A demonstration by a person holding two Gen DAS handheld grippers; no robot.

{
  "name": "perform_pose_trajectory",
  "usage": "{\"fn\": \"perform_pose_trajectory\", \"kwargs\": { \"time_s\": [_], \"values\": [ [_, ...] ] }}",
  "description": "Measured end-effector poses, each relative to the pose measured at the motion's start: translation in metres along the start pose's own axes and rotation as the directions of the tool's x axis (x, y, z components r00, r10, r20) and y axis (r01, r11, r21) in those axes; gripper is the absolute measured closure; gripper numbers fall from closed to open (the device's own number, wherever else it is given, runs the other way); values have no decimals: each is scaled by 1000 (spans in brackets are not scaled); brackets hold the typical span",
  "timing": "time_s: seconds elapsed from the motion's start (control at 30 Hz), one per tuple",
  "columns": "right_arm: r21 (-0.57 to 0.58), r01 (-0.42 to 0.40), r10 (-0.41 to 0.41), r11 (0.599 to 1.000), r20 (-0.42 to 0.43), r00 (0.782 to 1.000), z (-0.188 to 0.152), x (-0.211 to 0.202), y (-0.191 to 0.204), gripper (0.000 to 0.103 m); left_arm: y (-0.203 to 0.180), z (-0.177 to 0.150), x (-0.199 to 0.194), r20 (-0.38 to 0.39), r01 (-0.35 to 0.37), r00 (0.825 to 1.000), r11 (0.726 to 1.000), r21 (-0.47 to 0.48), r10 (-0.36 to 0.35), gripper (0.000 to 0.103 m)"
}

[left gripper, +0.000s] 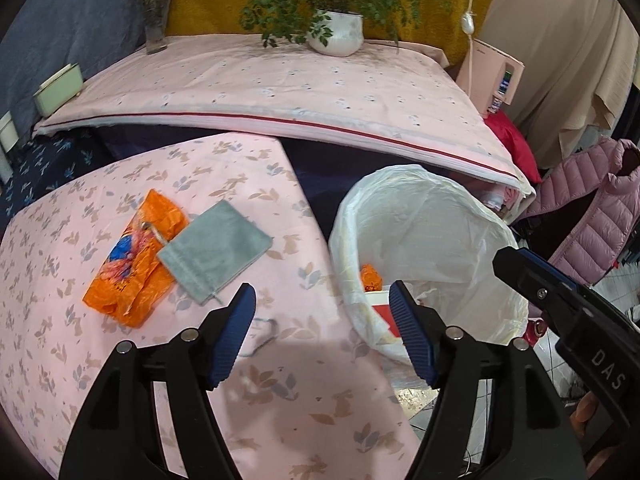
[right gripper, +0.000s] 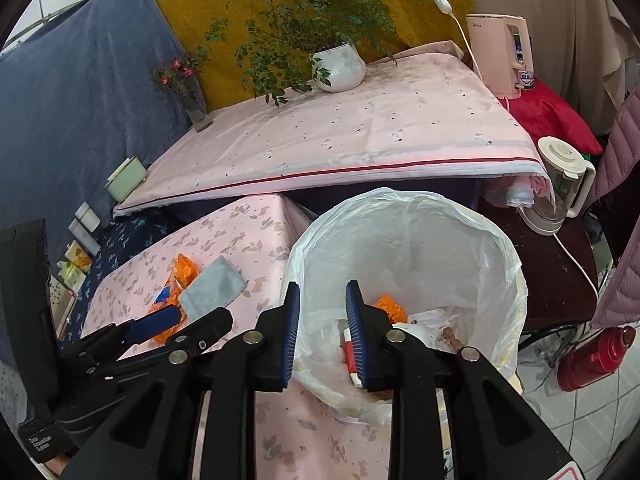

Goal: Collect trash
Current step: 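Move both tools back over the table toward the orange bag and grey pouch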

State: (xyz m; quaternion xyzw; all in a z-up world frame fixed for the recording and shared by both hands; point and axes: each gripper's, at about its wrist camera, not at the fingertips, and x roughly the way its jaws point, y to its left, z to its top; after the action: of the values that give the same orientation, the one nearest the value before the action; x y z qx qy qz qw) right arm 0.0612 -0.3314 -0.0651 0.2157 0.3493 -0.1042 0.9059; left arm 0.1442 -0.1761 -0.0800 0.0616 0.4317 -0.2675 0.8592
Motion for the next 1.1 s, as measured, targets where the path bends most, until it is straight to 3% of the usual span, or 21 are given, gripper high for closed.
{"fn": "perform_pose_trajectory", "kwargs": {
  "time_s": [0.63, 1.1],
  "values": [
    [-132, -31, 23, 991, -61, 998, -23, 23, 67, 66, 77, -23, -13, -14, -88, 996, 986, -140, 87, 29],
    [-218, -72, 44, 973, -135, 990, -39, 57, 120, 65, 154, -38, -13, -45, -163, 987, 947, -277, 157, 21]
  ]
}}
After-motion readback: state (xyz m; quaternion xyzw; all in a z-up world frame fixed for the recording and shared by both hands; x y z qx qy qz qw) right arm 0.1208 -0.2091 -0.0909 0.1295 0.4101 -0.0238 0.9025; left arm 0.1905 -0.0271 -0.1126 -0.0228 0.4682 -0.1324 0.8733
